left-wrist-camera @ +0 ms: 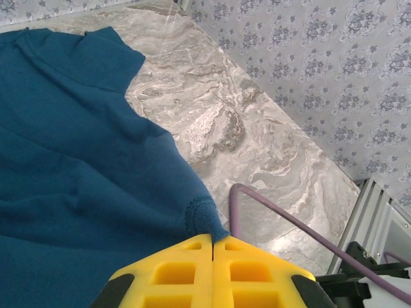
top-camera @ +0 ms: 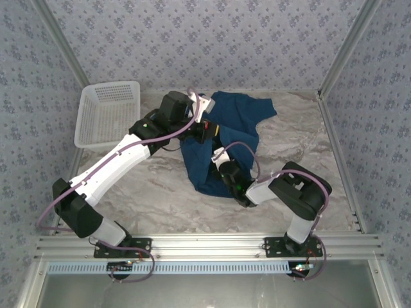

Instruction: Fold the inside-out t-shirt

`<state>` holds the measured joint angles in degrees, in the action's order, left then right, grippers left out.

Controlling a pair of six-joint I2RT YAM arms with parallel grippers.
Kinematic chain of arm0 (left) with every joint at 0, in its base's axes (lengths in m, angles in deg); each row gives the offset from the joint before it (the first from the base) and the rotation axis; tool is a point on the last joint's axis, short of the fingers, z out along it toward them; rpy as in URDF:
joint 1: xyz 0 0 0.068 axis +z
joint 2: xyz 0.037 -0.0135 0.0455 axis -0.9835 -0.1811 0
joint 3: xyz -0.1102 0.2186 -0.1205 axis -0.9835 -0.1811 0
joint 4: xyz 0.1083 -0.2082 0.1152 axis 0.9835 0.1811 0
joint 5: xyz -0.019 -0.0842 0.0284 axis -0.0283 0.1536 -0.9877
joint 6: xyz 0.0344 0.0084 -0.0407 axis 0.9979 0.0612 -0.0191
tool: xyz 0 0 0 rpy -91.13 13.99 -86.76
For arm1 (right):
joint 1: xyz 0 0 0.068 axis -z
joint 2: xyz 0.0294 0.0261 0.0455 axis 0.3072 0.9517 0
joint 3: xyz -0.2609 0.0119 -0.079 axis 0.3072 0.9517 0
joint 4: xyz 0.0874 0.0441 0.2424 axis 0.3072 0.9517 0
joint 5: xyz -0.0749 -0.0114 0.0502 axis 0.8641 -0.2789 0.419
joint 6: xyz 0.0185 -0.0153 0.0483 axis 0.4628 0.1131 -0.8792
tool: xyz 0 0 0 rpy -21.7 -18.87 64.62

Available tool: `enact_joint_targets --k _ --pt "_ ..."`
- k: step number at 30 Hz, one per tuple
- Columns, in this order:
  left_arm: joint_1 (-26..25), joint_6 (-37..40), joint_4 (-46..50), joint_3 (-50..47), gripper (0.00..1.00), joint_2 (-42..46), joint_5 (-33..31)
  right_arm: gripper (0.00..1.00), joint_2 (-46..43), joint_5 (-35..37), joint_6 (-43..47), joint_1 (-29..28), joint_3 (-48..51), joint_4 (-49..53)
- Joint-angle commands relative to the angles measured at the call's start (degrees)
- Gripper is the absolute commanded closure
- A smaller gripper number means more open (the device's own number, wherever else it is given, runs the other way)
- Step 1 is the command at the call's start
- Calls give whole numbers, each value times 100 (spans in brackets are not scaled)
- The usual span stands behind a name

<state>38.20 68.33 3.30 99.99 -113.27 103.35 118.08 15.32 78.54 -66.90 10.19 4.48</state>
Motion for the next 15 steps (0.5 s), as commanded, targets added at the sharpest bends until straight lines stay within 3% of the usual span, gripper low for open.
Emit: enact_joint_targets --k 1,7,15 --pt "-63 -82 -149 170 100 113 228 78 193 332 -95 6 -498 717" --pt "-97 -219 -517 -132 100 202 449 78 464 197 -1244 520 -1272 1978" --pt "-189 -498 -1179 -378 100 502 743 77 1011 -89 -1280 735 -1571 1449"
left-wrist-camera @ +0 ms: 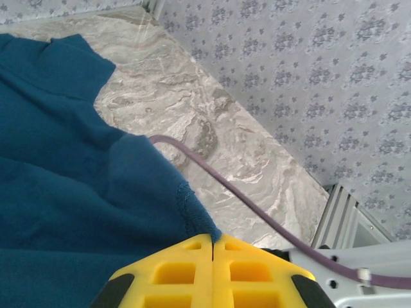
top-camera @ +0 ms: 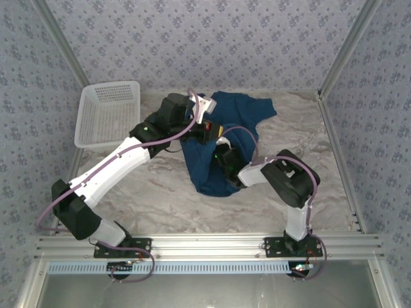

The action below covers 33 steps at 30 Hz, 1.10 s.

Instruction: Fold the inside-out t-shirt

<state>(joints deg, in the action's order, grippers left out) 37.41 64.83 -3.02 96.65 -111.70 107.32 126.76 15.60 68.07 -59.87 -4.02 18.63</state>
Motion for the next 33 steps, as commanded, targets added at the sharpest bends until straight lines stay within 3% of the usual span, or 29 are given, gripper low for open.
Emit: enact_joint_targets --k 1,15,20,26,33 --pt "-157 -165 -618 -82 100 387 362 77 153 -174 -234 56 -160 -41" --pt "-1540 209 -739 101 100 301 308 73 -209 -812 -44 120 530 -838" --pt "-1817 286 -527 317 100 113 150 71 -282 -873 -196 16 543 -847" --pt "-2152 462 -614 366 100 84 383 70 -320 -508 -627 165 197 -132" --pt "-2254 628 -742 401 100 425 544 66 66 -571 -943 413 -408 445"
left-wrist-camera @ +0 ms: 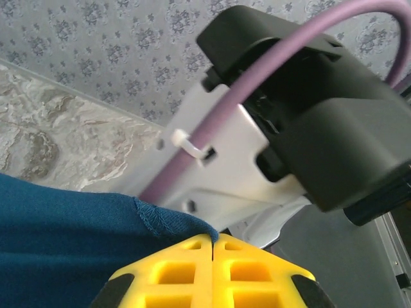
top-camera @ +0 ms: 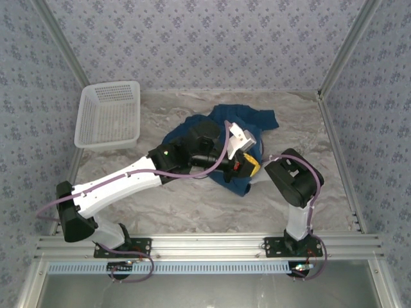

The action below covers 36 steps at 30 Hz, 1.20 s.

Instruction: Fold the inside-out t-shirt

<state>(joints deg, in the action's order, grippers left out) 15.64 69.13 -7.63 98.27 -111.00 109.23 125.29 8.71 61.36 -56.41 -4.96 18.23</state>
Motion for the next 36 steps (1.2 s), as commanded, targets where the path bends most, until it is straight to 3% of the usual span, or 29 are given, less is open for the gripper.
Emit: enact_joint_targets --k 1,7,14,26,29,31,36 --pt "-77 224 -286 239 100 400 379 64 243 117 -291 82 -391 566" --pt "-79 509 -120 306 100 729 289 56 455 50 -397 197 -1010 1510" --pt "-55 995 201 446 100 1150 -299 46 631 -4 -488 282 -1440 2383" --pt "356 1020 131 291 100 1430 -895 32 740 -335 -926 376 -1728 4312" --pt "539 908 -1 192 100 1536 -1010 36 811 -672 -1050 407 -1780 4682" --pt "640 851 -57 133 100 1605 -1145 44 855 -903 -1103 398 -1749 4758" --pt "1007 836 -8 -83 100 1887 -1832 79 789 -1175 -1145 416 -1574 4761"
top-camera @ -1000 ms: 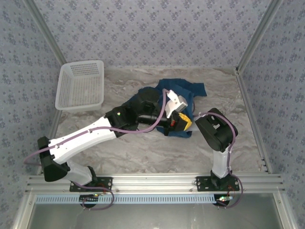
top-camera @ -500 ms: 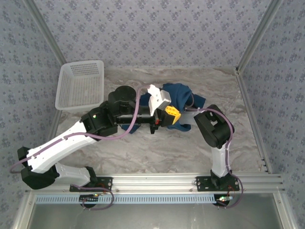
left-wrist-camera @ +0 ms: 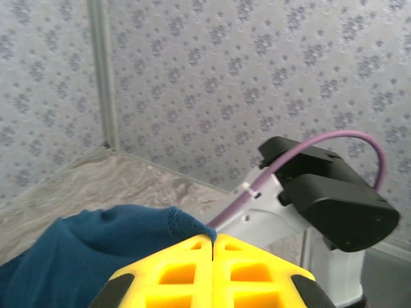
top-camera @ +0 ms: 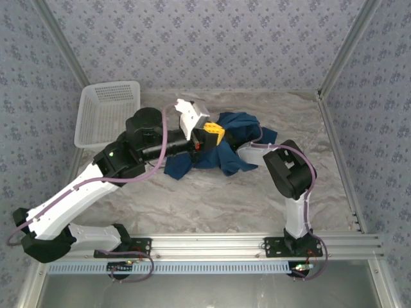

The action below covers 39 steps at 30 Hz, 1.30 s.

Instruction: Fold the inside-out t-shirt

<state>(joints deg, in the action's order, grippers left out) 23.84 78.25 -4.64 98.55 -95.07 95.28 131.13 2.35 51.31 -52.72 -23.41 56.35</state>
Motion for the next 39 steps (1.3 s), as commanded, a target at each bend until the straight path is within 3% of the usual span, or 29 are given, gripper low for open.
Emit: enact_joint_targets --k 1,6,12,19,27,31,35,39 --pt "325 -162 -337 -175 100 350 -506 85 155 -551 -116 62 306 928" --pt "1272 -782 -428 -595 100 555 -853 100 -376 -667 117 108 420 766" --pt "2171 -981 -335 -911 100 577 -1678 100 -1170 -1216 441 126 622 570" --pt "3151 -1108 -105 -1159 100 -163 -2526 100 -2343 -1716 795 117 781 699" --pt "3131 -1034 -621 -1172 100 -1506 -1482 100 -2762 -2745 819 -106 417 109" --pt "3085 -945 -483 -912 100 -2153 -1374 100 -2910 -3112 776 -109 331 51" --pt "3095 -891 -270 -807 100 -2619 -1518 100 -3260 -3046 775 54 256 1" --pt "3096 -807 -698 -1313 100 -2623 -855 100 -3552 -2349 674 229 235 -307"
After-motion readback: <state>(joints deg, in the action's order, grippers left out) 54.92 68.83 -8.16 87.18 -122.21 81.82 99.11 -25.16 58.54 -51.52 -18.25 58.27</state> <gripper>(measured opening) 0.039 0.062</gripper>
